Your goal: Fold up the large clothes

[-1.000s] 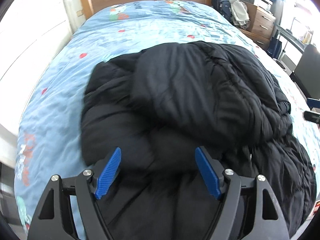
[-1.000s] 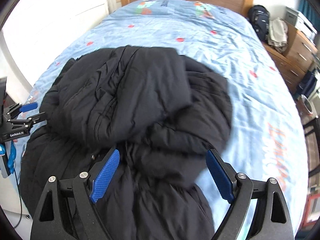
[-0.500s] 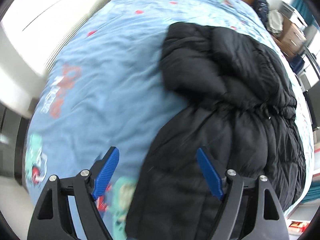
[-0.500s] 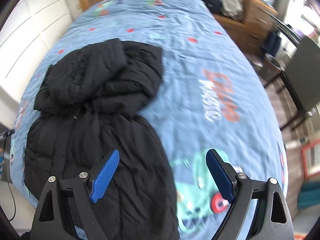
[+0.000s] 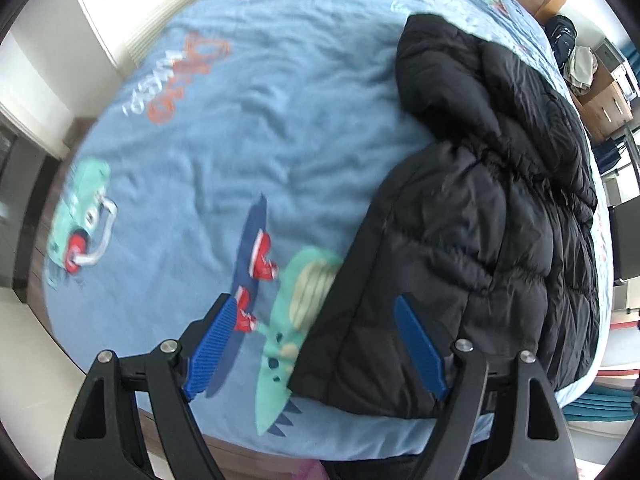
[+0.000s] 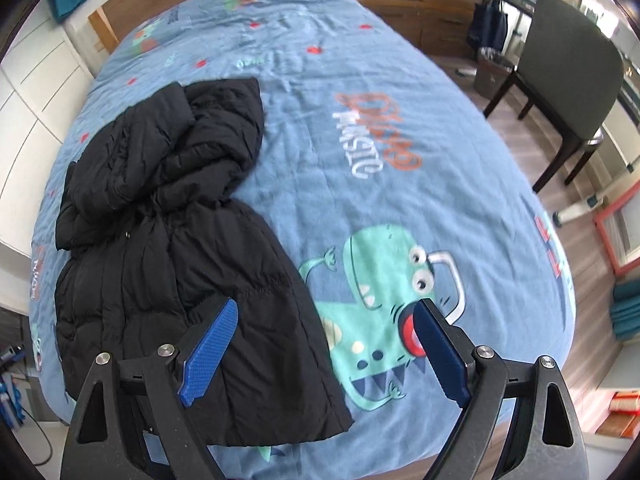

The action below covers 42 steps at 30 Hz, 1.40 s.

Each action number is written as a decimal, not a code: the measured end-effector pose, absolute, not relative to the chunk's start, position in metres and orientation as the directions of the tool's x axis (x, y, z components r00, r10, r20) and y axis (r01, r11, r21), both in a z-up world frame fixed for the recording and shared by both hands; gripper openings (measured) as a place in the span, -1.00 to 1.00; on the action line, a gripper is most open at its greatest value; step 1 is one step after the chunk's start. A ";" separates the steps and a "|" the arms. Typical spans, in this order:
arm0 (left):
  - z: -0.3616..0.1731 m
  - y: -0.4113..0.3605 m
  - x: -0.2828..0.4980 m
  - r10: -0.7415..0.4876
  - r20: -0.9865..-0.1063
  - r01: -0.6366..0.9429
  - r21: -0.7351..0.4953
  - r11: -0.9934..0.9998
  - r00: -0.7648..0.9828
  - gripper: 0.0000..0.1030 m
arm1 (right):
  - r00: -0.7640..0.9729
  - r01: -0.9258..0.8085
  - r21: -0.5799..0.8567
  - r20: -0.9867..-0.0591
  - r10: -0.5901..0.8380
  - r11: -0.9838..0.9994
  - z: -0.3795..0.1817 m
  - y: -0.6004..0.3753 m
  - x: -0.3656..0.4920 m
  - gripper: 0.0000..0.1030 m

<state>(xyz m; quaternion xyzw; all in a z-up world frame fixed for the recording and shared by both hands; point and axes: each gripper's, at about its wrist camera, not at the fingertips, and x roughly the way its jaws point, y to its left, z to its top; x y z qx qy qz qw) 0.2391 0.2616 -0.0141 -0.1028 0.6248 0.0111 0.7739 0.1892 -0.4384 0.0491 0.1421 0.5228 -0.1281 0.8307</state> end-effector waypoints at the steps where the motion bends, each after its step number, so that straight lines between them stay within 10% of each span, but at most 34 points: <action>1: -0.021 0.260 0.237 -0.127 -0.970 -0.149 -0.160 0.976 0.209 0.56 | 0.408 0.361 0.107 -0.911 -0.054 0.926 0.044 -0.438 0.189 0.72; 29: -0.160 0.242 0.237 -0.554 -0.828 -0.074 -0.550 0.832 -0.078 0.73 | 0.167 0.281 0.142 -0.981 0.097 0.949 -0.063 -0.381 0.211 0.79; 42: -0.157 0.204 0.208 -0.537 -0.838 -0.105 -0.528 0.843 -0.093 0.72 | 0.113 0.253 0.303 -0.953 0.283 0.919 -0.105 -0.431 0.216 0.81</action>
